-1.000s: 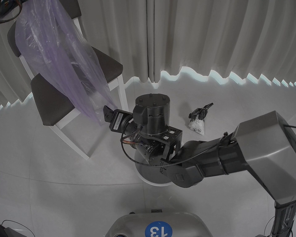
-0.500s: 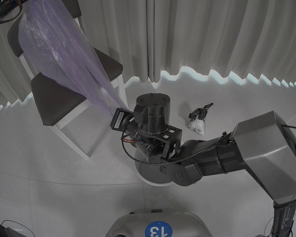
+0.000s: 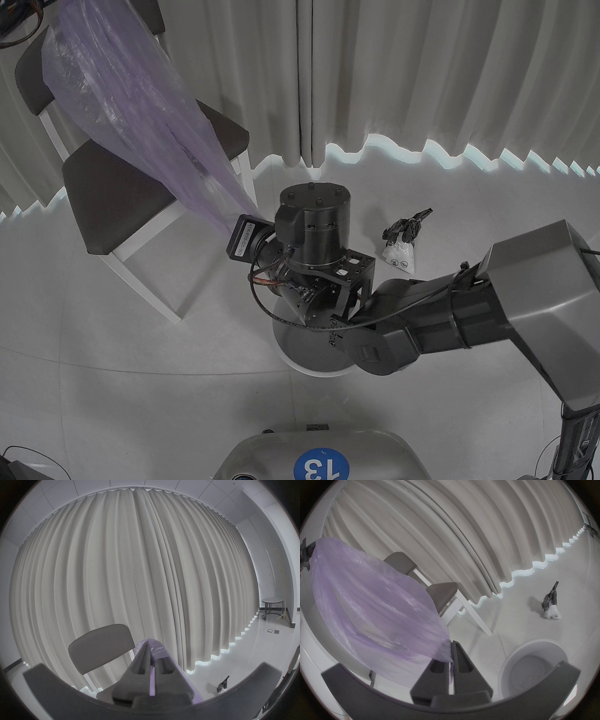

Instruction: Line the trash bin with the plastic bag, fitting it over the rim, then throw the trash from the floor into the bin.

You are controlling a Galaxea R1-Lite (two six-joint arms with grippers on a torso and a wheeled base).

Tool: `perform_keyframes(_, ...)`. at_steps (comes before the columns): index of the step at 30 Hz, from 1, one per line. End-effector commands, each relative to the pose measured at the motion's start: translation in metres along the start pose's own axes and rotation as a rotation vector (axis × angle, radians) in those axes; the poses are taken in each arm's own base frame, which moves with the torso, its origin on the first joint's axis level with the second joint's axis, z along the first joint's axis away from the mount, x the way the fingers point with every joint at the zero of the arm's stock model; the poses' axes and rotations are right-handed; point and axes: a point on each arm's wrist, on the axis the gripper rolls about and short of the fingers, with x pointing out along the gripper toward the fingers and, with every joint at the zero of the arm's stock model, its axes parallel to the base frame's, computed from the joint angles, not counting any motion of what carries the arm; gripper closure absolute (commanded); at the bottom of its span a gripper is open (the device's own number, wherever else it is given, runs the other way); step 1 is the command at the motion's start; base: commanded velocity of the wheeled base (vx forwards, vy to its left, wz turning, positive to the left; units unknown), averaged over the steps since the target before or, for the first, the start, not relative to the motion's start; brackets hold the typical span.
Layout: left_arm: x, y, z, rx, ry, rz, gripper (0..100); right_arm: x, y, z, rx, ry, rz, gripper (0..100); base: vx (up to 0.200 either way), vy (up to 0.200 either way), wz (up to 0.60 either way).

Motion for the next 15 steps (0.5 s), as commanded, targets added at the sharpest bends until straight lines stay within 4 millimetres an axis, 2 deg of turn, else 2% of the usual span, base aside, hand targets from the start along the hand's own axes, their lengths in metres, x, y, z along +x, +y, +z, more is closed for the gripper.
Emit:
perform_keyframes(1,-0.009,0.003,0.001,-0.022,0.002,0.000,100,-0.028,0.007,0.035,-0.019,0.000,-0.009,100,0.000,0.000,0.00)
perform_keyframes(2,-0.013,0.004,0.000,-0.021,0.006,-0.003,100,-0.039,0.008,0.045,-0.027,0.011,-0.014,100,0.000,0.000,0.00)
perform_keyframes(4,-0.016,0.004,-0.001,-0.019,0.012,-0.006,100,-0.047,0.008,0.052,-0.034,0.022,-0.018,100,0.000,0.000,0.00)
perform_keyframes(7,-0.023,0.002,-0.011,-0.046,0.049,-0.019,100,-0.071,0.004,0.069,-0.052,0.058,-0.036,100,0.000,0.000,0.00)
perform_keyframes(12,-0.035,0.000,-0.025,-0.084,0.100,-0.036,100,-0.096,-0.010,0.083,-0.074,0.095,-0.081,100,0.000,0.000,0.00)
perform_keyframes(15,-0.045,-0.007,-0.044,-0.089,0.168,-0.069,100,-0.115,-0.020,0.089,-0.088,0.125,-0.108,100,0.000,0.000,0.00)
